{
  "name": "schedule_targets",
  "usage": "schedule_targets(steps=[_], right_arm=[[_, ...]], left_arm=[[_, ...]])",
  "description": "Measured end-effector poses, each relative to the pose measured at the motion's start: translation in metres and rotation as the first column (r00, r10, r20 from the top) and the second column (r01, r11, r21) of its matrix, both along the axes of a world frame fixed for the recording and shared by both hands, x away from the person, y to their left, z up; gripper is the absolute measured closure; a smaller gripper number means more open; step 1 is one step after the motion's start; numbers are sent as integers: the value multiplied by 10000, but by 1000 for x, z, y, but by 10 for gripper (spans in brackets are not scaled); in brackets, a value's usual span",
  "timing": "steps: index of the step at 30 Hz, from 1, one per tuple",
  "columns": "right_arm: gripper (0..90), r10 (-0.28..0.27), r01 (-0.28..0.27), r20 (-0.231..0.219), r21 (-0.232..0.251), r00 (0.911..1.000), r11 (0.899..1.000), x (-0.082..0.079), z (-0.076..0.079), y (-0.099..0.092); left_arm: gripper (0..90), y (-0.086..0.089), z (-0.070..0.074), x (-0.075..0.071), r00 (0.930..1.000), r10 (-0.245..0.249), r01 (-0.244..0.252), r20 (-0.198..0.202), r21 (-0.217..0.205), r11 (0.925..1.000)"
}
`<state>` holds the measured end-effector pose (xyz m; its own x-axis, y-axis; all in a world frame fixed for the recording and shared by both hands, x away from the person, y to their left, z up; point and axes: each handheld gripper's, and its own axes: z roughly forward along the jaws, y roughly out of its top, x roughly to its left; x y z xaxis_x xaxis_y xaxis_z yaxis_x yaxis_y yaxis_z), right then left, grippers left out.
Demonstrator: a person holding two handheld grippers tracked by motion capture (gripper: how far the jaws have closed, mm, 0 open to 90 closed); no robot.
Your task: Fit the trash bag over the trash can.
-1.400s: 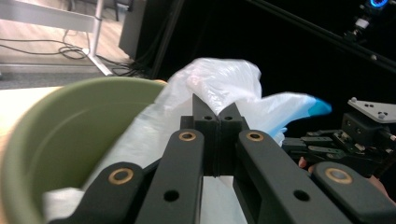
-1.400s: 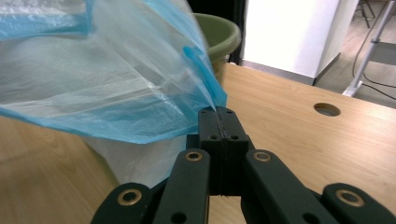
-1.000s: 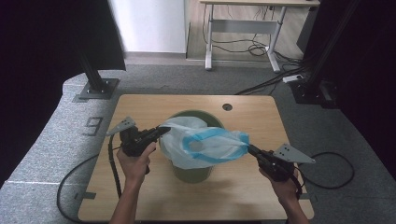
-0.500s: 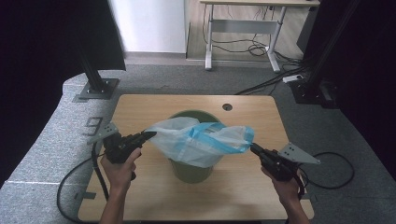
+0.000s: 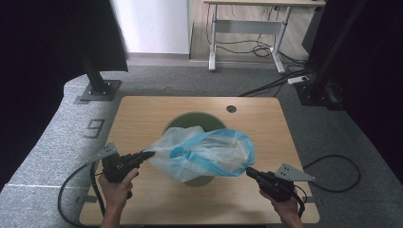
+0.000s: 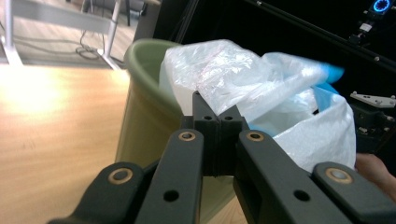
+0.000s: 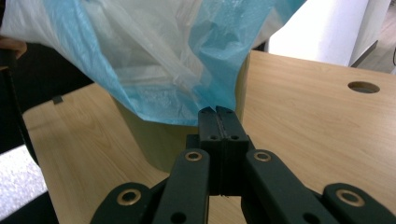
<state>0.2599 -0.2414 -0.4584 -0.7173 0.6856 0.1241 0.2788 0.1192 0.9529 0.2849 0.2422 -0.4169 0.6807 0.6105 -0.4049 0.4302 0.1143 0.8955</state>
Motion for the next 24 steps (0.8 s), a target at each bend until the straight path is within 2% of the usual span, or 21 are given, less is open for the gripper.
schedule_targets(steps=[4, 9, 14, 16, 18, 20, 24], right_arm=[[885, 149, -149, 6, -356, 9999, 9993, 1, -8, 7], [885, 309, -326, -332, -509, 9990, 9982, 4, -19, 10], [885, 478, -526, -648, -751, 9968, 9958, 7, -28, 14], [886, 392, -475, -737, -1137, 9965, 9924, 9, -31, 17], [886, 353, -460, -750, -1463, 9966, 9882, 11, -35, 21], [886, 279, -403, -785, -1615, 9965, 9861, 15, -37, 24], [886, 100, -231, -813, -1615, 9966, 9866, 22, -39, 24]], left_arm=[[897, 0, -11, 0, 9999, -115, 117, -87, 186, 9998], [897, 4, -21, 0, 9995, -217, 222, -235, 191, 9996], [898, 9, -28, 5, 9990, -105, 119, -436, 322, 9994], [898, 9, -29, 9, 9988, 8, 11, -487, 402, 9992], [898, 9, -30, 14, 9986, 177, -143, -505, 663, 9977], [898, 9, -29, 19, 9982, 240, -203, -549, 685, 9974], [898, 9, -27, 28, 9972, 373, -325, -645, 735, 9968]])
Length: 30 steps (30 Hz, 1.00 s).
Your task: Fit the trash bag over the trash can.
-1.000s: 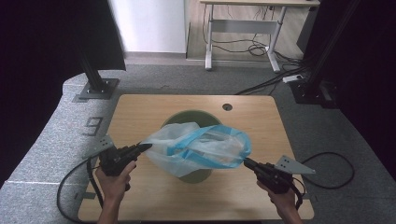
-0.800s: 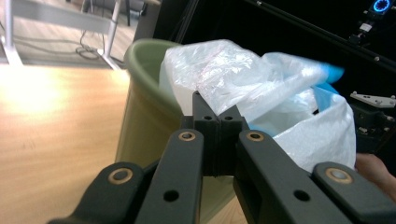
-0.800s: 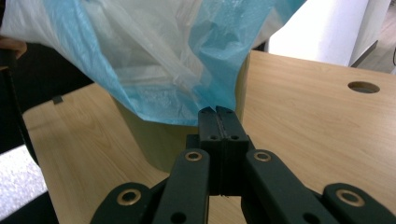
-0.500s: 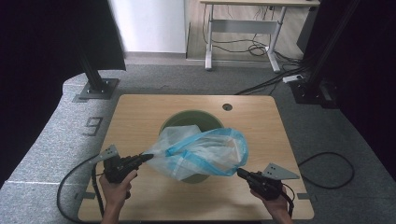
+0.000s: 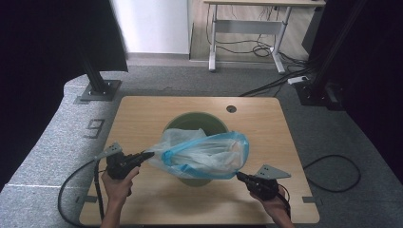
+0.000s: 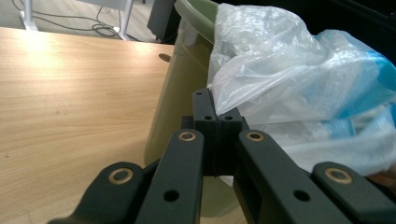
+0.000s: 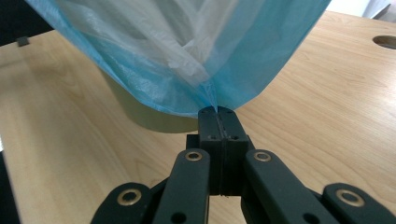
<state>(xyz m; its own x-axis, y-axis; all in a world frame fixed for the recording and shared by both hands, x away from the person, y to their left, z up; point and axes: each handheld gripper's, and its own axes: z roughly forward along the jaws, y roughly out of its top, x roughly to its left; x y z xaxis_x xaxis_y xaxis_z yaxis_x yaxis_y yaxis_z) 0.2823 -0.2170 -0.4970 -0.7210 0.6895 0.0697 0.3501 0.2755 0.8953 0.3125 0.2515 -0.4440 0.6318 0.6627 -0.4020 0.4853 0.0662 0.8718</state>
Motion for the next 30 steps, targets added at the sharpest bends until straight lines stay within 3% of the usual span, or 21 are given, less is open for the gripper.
schedule_targets(steps=[13, 18, 21, 24, 27, 30], right_arm=[[887, -90, 87, -83, -393, 9999, 9992, 12, -7, 11], [885, -180, 177, -54, -440, 9998, 9989, 12, -7, 12], [885, -239, 235, -105, -329, 9997, 9992, 10, -6, 8], [884, -272, 268, -133, -242, 9995, 9993, 9, -5, 5], [884, -308, 305, -125, -235, 9994, 9993, 7, -4, 3], [884, -297, 293, -134, -275, 9995, 9992, 7, -3, 3]], left_arm=[[898, -6, 6, 19, 9976, 657, -648, -215, 395, 9971], [891, -4, 10, 15, 9986, 519, -517, -50, 263, 9983], [817, 0, 16, 7, 9995, 298, -300, 121, 165, 9994], [694, 2, 23, -4, 9984, 189, -202, 532, 245, 9995], [583, 2, 32, -15, 9951, 79, -131, 983, 517, 9986], [530, 2, 42, -23, 9906, 22, -148, 1369, 907, 9958]])
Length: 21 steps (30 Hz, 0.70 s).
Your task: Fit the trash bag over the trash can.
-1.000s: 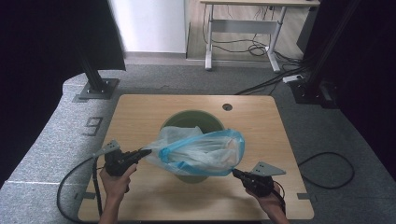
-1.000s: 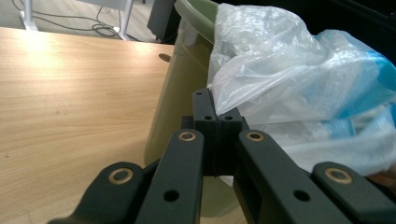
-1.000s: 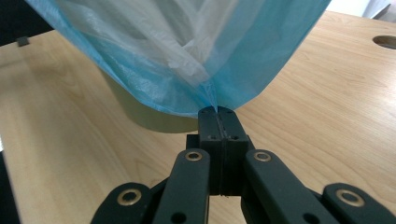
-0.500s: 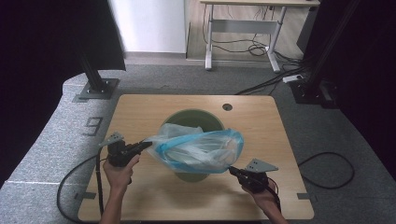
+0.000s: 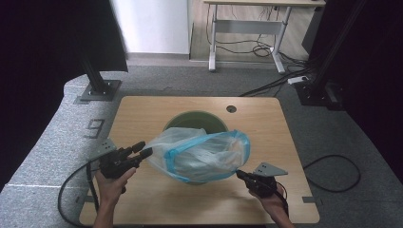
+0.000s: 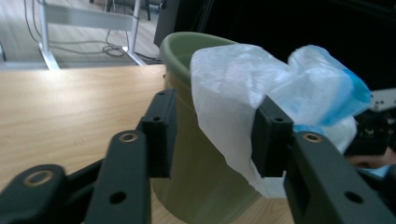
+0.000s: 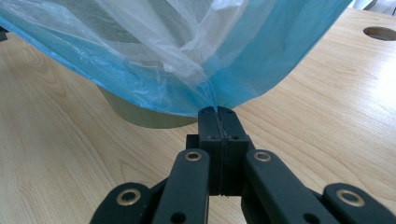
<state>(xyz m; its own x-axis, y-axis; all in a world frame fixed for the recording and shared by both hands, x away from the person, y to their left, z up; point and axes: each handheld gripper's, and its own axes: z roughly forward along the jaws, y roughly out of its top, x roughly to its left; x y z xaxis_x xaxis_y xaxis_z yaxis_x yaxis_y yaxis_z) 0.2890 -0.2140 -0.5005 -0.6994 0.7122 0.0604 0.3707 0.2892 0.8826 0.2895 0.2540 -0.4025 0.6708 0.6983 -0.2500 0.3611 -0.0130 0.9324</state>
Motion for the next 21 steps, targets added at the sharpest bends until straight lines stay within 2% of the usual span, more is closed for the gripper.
schedule_targets(steps=[2, 5, 9, 15, 18, 21], right_arm=[[883, 1, -1, -13, -23, 10000, 10000, 0, 0, 0], [883, -35, 35, -30, -25, 10000, 10000, 1, 0, 0], [865, -83, 83, 18, -13, 10000, 10000, 1, 1, 1], [704, -135, 135, 63, 62, 9999, 9999, -5, 4, -3], [625, -148, 144, 267, 119, 9995, 9998, -10, 12, -10], [575, -361, 339, 621, 358, 9974, 9988, -16, 23, -20]], left_arm=[[502, 2, 5, -2, 9999, -40, 40, 125, 16, 10000], [486, 0, 10, -1, 9996, -252, 251, 91, 129, 9996], [492, -9, 9, 8, 9983, -507, 521, -292, 511, 9973], [753, -17, 6, 15, 9980, -332, 365, -534, 614, 9974], [872, -18, 7, 16, 9984, -182, 220, -536, 718, 9972], [896, -19, 9, 17, 9986, 55, -18, -519, 702, 9975]])
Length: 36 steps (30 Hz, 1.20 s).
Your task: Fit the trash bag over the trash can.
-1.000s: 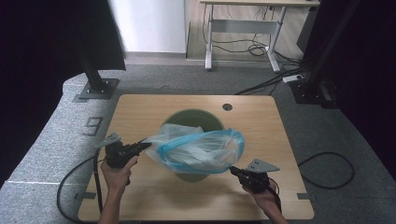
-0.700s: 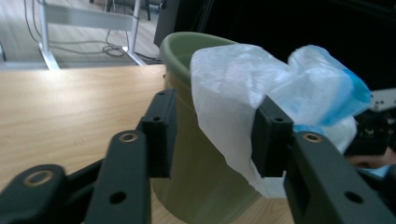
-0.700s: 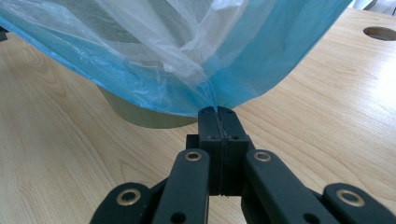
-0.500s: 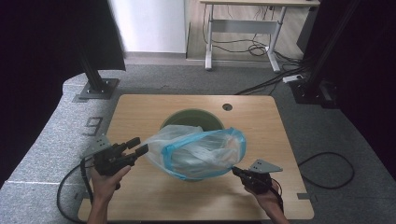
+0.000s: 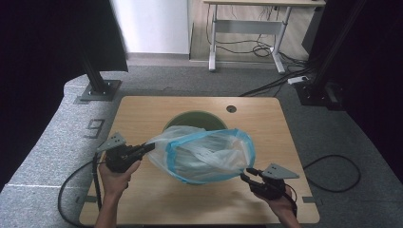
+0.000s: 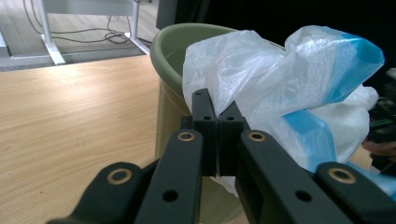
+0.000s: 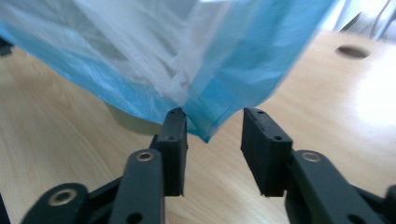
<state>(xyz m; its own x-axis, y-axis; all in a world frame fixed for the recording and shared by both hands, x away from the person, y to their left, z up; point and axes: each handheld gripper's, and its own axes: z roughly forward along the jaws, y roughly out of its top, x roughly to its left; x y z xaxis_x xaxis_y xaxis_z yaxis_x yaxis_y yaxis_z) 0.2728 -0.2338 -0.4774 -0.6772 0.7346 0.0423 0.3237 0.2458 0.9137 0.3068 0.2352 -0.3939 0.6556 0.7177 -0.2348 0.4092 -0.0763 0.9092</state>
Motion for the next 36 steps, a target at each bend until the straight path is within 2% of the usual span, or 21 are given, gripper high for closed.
schedule_targets(steps=[2, 8, 14, 20, 24, 28, 31, 36], right_arm=[[551, -97, 91, 225, 246, 9997, 9997, -3, 9, -7], [517, -277, 247, 860, 354, 9959, 9991, -9, 39, -25], [504, -488, 465, 739, 323, 9961, 9984, -2, 48, -44], [505, -696, 653, 774, 570, 9946, 9962, 10, 61, -57], [507, -689, 641, 904, 551, 9935, 9964, 22, 73, -54], [509, -616, 567, 1130, 453, 9917, 9974, 34, 82, -43], [509, -364, 305, 1201, 505, 9921, 9983, 44, 88, -32], [509, 346, -435, 1258, 685, 9915, 9967, 62, 94, -12]], left_arm=[[897, -1, 0, 1, 9999, 158, -158, -13, -21, 9999], [897, -3, -1, 1, 9989, 476, -476, -46, 13, 9989], [897, 1, -4, 4, 9987, 461, -463, -222, -60, 9989], [897, 3, -5, 3, 9984, 497, -500, -263, -108, 9987], [897, 2, -5, 3, 9985, 490, -493, -249, -120, 9987], [897, 1, -5, 4, 9985, 474, -475, -267, -56, 9989], [897, -1, -6, 5, 9987, 427, -428, -290, -46, 9991], [897, -1, -6, 5, 9987, 434, -436, -268, -81, 9990]])
